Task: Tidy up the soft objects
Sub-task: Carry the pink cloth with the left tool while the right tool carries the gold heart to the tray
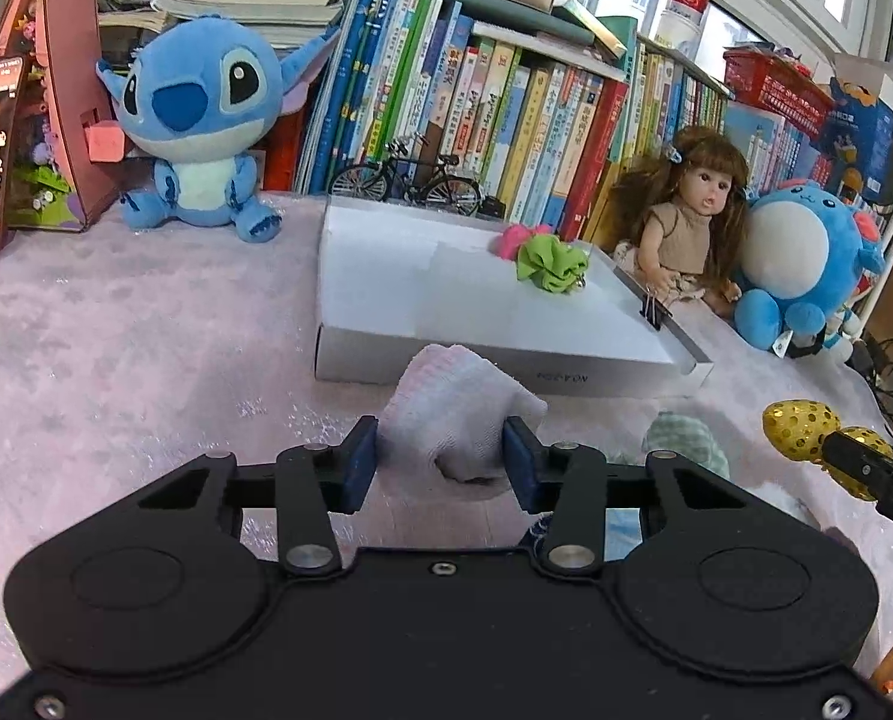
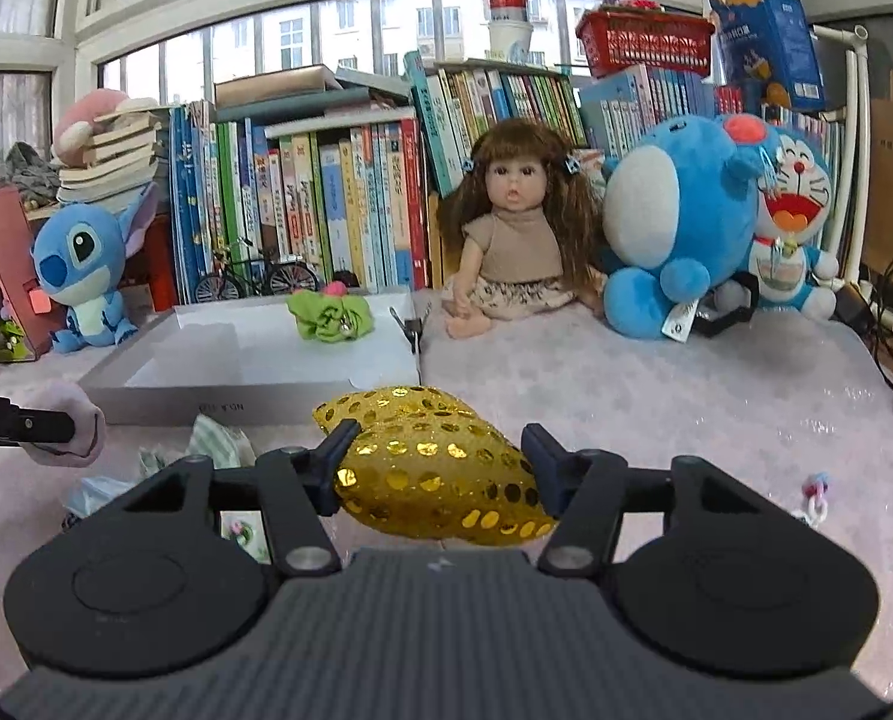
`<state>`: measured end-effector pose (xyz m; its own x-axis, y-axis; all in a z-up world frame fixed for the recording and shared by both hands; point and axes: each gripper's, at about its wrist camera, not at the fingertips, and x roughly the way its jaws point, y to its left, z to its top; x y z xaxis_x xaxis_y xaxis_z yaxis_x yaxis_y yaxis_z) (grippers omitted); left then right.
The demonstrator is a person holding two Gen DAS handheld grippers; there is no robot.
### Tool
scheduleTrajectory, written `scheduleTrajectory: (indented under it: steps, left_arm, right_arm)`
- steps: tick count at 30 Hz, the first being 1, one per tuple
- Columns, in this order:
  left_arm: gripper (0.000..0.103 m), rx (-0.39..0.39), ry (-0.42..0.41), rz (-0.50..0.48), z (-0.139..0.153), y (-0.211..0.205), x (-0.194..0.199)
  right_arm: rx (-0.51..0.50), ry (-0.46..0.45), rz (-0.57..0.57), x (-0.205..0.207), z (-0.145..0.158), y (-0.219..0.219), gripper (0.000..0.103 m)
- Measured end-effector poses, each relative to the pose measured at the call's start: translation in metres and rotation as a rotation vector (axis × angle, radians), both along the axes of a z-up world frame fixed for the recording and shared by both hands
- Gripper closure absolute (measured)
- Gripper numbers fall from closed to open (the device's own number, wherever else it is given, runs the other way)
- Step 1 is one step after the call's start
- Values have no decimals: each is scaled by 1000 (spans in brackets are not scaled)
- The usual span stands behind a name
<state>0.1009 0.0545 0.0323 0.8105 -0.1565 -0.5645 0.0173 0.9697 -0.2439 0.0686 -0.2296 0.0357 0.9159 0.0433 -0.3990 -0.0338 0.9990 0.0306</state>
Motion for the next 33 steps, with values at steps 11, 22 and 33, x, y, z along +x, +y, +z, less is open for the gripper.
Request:
scheduleTrajectory:
  steps: [11, 22, 33]
  left_arm:
    - [61, -7, -39, 45, 26, 8, 21]
    - [61, -15, -69, 120, 46, 10, 77]
    - [61, -29, -8, 178, 35, 6, 147]
  right_arm:
    - [72, -13, 34, 27, 24, 8, 41]
    - [189, 27, 51, 84, 46, 26, 41]
    - [358, 170, 59, 157, 35, 57, 41]
